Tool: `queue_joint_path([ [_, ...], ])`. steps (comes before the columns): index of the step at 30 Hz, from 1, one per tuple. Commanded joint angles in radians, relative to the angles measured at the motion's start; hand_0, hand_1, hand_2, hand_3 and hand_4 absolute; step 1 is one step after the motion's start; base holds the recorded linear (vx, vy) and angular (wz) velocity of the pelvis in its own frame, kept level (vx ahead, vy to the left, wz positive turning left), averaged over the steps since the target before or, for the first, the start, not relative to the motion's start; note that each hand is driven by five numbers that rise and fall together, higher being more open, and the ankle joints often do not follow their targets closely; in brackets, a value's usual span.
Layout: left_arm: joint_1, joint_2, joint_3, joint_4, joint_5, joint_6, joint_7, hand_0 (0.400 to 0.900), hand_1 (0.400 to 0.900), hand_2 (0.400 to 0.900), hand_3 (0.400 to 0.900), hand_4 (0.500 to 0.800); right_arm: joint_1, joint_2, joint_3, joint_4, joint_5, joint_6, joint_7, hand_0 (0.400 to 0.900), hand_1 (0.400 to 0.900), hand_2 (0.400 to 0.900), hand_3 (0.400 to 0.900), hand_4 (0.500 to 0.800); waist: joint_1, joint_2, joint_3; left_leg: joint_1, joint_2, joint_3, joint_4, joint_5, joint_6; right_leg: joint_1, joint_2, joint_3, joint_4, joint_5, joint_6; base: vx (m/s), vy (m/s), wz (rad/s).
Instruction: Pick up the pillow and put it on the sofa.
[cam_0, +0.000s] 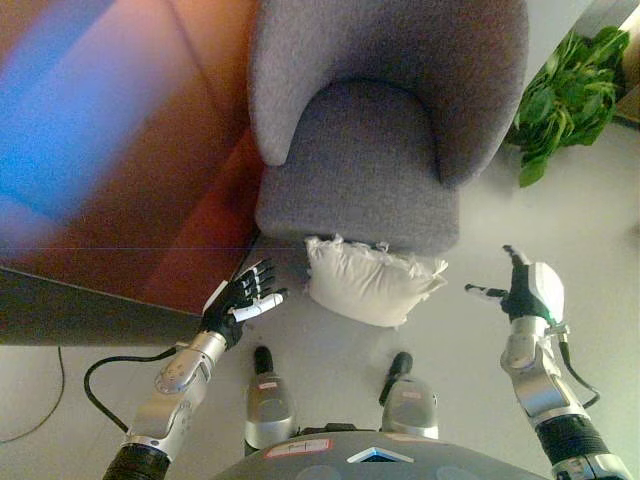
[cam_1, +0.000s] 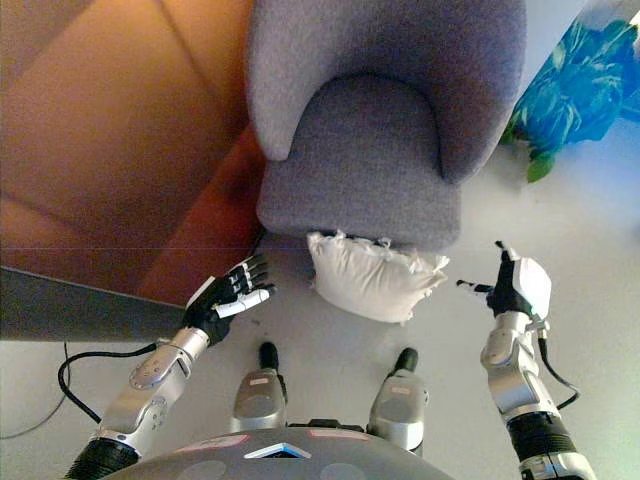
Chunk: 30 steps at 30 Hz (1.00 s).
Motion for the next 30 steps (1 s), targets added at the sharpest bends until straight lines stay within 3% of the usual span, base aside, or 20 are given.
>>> queue_joint_path([
  [1,-0.111,0.087,0.017,-0.114,-0.030,-0.129,0.000,0.900,0.900,0.900,0.900,0.800,-0.173,-0.016,0.010,-0.009,-0.120,0.001,-0.093,0.900,0.900,0.900,0.900,0.800,0.049,-0.010,0.058,-0.049,0.045,-0.040,0.100,-0.064,0.058,-0.100,-0.147,0.050,0.026,0.128,0.040,-0.26,-0.030,0.23],
  [7,-0.265,0.101,-0.077,-0.104,-0.044,-0.193,0.063,0.900,0.900,0.900,0.900,0.800,-0.400,-0.080,0.051,0.039,-0.102,0.057,-0.085,0.900,0.900,0.900,0.900,0.800,0.050,0.020,0.181,-0.269,0.032,-0.085,0.229,-0.075,0.057,-0.326,-0.180,0.128,0.174,0.080,0.038,-0.21,0.005,0.13],
  [11,-0.353,0.099,-0.109,-0.099,-0.058,-0.205,0.098,0.900,0.900,0.900,0.900,0.800,-0.569,-0.128,0.079,0.124,-0.050,0.076,-0.095,0.900,0.900,0.900,0.900,0.800,0.059,0.034,0.236,-0.402,0.024,-0.099,0.321,-0.091,0.059,-0.448,-0.181,0.163,0.270,0.042,0.033,-0.15,0.020,0.07],
  [19,-0.400,0.104,-0.128,-0.093,-0.078,-0.226,0.089,0.900,0.900,0.900,0.900,0.800,-0.746,-0.208,0.096,0.305,0.044,0.093,-0.121,0.900,0.900,0.900,0.900,0.800,0.092,0.065,0.241,-0.621,0.017,-0.124,0.472,-0.119,0.068,-0.648,-0.211,0.203,0.466,-0.023,0.024,-0.07,0.041,0.11],
  [21,-0.400,0.109,-0.128,-0.091,-0.084,-0.234,0.082,0.900,0.900,0.900,0.900,0.800,-0.796,-0.225,0.110,0.379,0.077,0.099,-0.140,0.900,0.900,0.900,0.900,0.800,0.102,0.082,0.241,-0.666,0.020,-0.131,0.532,-0.162,0.063,-0.691,-0.224,0.222,0.535,-0.066,0.036,0.04,0.048,0.13],
  [26,-0.409,0.105,-0.136,-0.071,-0.098,-0.255,0.081,0.900,0.900,0.900,0.900,0.800,-0.940,-0.253,0.161,0.570,0.186,0.118,-0.151,0.900,0.900,0.900,0.900,0.800,0.120,0.118,0.241,-0.771,0.017,-0.140,0.631,-0.190,0.065,-0.806,-0.243,0.268,0.650,-0.100,0.032,-0.01,0.085,0.14],
  [30,-0.415,0.095,-0.151,-0.051,-0.091,-0.265,0.083,0.900,0.900,0.900,0.900,0.800,-1.015,-0.263,0.213,0.657,0.246,0.169,-0.107,0.900,0.900,0.900,0.900,0.800,0.129,0.135,0.241,-0.853,0.014,-0.144,0.693,-0.199,0.071,-0.886,-0.252,0.299,0.720,-0.116,0.025,-0.01,0.064,0.15],
])
